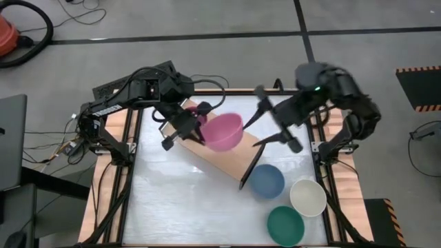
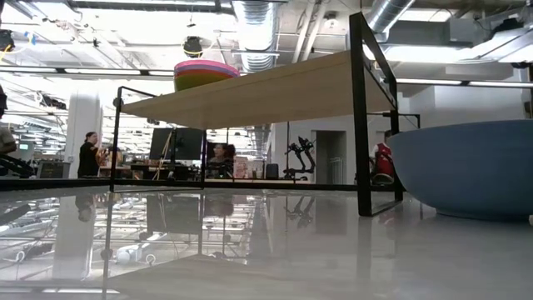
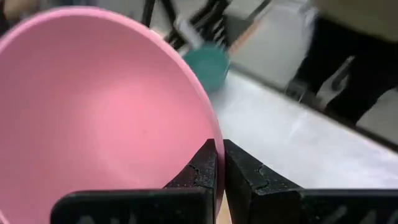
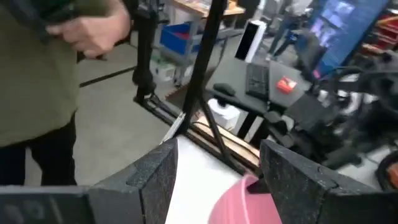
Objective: Place and stack bowls onto a shelf
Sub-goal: Put the large pink bowl on the shelf
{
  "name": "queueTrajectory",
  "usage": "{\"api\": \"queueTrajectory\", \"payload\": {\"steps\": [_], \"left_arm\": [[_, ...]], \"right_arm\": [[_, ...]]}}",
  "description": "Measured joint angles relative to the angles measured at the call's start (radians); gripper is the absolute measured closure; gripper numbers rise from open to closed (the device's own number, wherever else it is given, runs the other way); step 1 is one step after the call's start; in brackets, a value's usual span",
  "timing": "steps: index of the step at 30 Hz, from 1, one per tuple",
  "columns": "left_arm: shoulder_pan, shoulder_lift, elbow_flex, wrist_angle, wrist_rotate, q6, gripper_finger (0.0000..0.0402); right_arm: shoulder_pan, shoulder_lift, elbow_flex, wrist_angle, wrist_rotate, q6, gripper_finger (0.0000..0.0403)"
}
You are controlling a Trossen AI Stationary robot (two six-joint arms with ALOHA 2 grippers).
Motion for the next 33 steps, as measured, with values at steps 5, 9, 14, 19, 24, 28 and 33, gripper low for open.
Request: {"api": "queueTrajectory", "payload": {"steps": [5, 9, 14, 19, 24, 28, 33], "left_arm": [[-0.010, 0.012, 0.000, 0.013, -0.335, -0.112, 0.0401], [-0.049, 0.045, 0.000, 0.022, -0.441, -0.184, 0.0401], [-0.130, 0.116, 0.000, -0.001, -0.578, -0.205, 0.0401], [-0.171, 0.210, -0.001, -0.019, -0.647, -0.231, 0.0401], [-0.181, 0.286, -0.001, -0.039, -0.653, -0.303, 0.0401], [-0.197, 0.310, -0.001, -0.056, -0.628, -0.334, 0.0401], [-0.209, 0.319, -0.001, -0.070, -0.624, -0.366, 0.0401]], "right_arm": [[-0.022, -0.073, -0.002, -0.065, 0.137, 0.028, 0.0148], [-0.024, -0.123, -0.002, -0.092, 0.219, 0.027, 0.0147], [-0.024, -0.157, -0.002, -0.111, 0.233, 0.027, 0.0147], [-0.031, -0.186, -0.002, -0.159, 0.282, 0.025, 0.0147], [-0.056, -0.197, -0.002, -0.264, 0.291, 0.031, 0.0147], [-0.093, -0.197, -0.002, -0.364, 0.294, 0.079, 0.0147], [-0.137, -0.194, -0.002, -0.511, 0.310, 0.097, 0.0147]]}}
